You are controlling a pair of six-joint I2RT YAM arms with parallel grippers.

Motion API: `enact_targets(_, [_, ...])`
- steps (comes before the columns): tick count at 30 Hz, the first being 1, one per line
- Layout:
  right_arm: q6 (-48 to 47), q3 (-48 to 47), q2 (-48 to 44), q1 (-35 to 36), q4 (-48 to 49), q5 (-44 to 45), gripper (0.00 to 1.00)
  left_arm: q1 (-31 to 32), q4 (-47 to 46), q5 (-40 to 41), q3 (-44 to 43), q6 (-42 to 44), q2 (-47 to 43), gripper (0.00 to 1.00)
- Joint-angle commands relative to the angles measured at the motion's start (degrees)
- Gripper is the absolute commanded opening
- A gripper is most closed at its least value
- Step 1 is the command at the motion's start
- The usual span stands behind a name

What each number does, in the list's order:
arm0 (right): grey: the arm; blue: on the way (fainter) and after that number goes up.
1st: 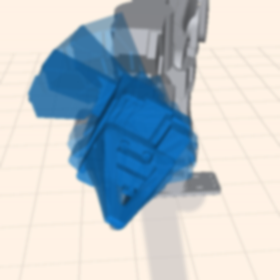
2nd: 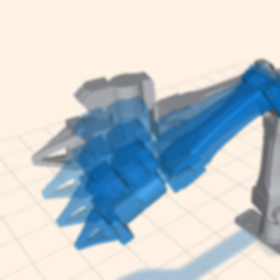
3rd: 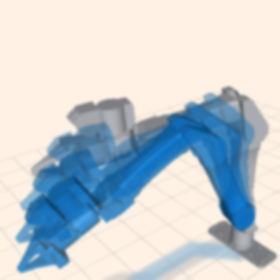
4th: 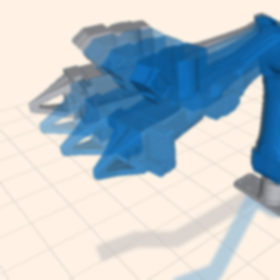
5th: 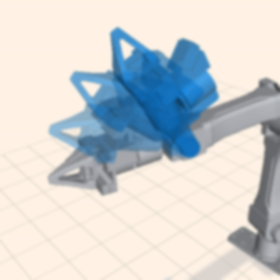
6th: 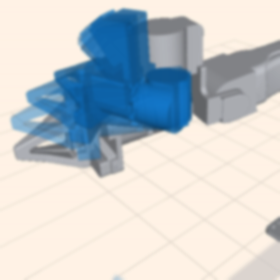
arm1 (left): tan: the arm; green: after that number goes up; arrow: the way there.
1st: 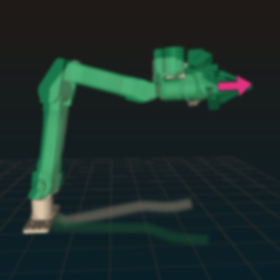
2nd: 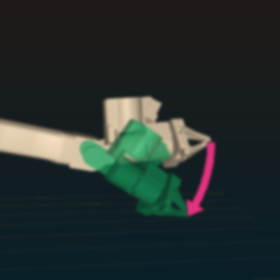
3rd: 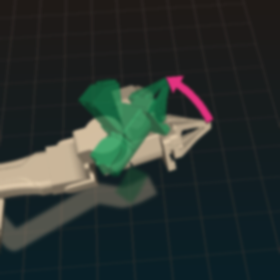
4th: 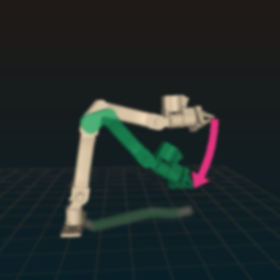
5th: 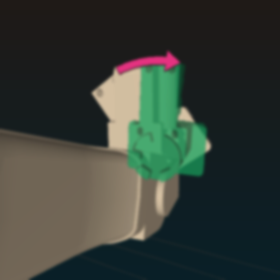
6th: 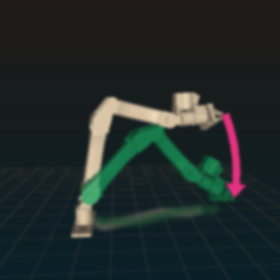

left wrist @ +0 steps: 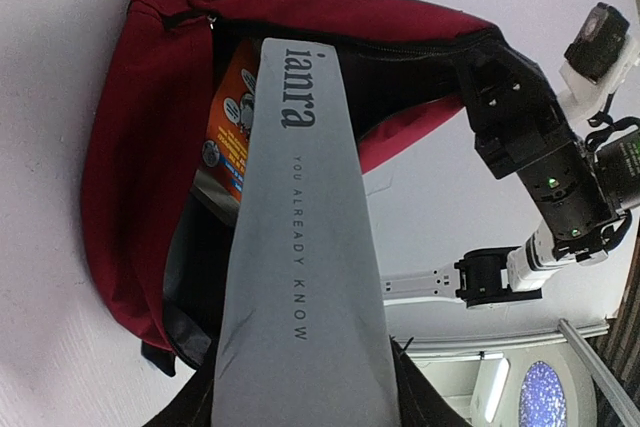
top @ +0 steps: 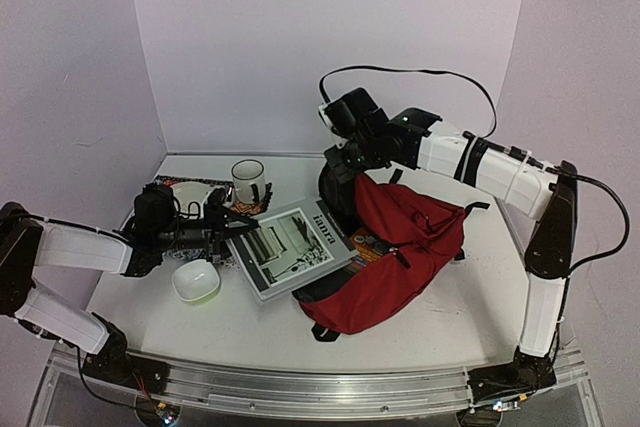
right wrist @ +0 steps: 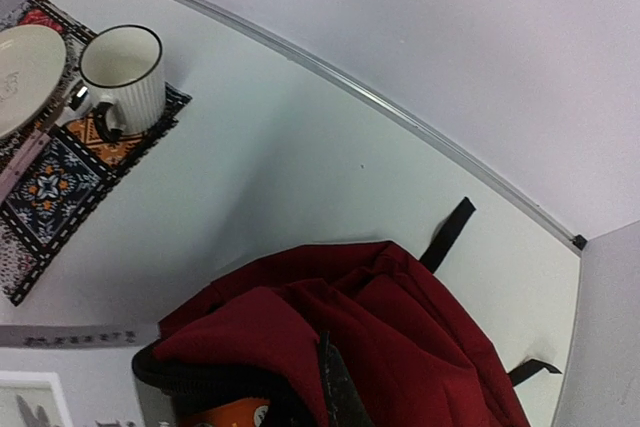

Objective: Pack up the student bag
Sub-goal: Place the book in the largest pocket of the bag.

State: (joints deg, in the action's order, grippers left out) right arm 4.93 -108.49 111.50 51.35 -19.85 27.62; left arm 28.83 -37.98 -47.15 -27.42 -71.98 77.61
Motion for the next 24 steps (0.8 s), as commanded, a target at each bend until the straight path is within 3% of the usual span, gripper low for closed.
enact_targets(1, [3.03,-1.83,-1.18,-0.03,5.59,-7.9,0.0,0.71,-2.19,1.57,-4.44,-0.06,2.39,0.44])
enact_targets(13, [5.74,5.03,-6.43,1.24,9.44,-18.33,0.0,4.26,-2.33,2.91,-13.84,-0.53,11.39,0.45])
enact_targets(24, [7.79,6.73,-7.0,3.34,13.47,-23.17,0.0,8.25,-5.56,10.4,-18.39,-6.0,19.4,0.46])
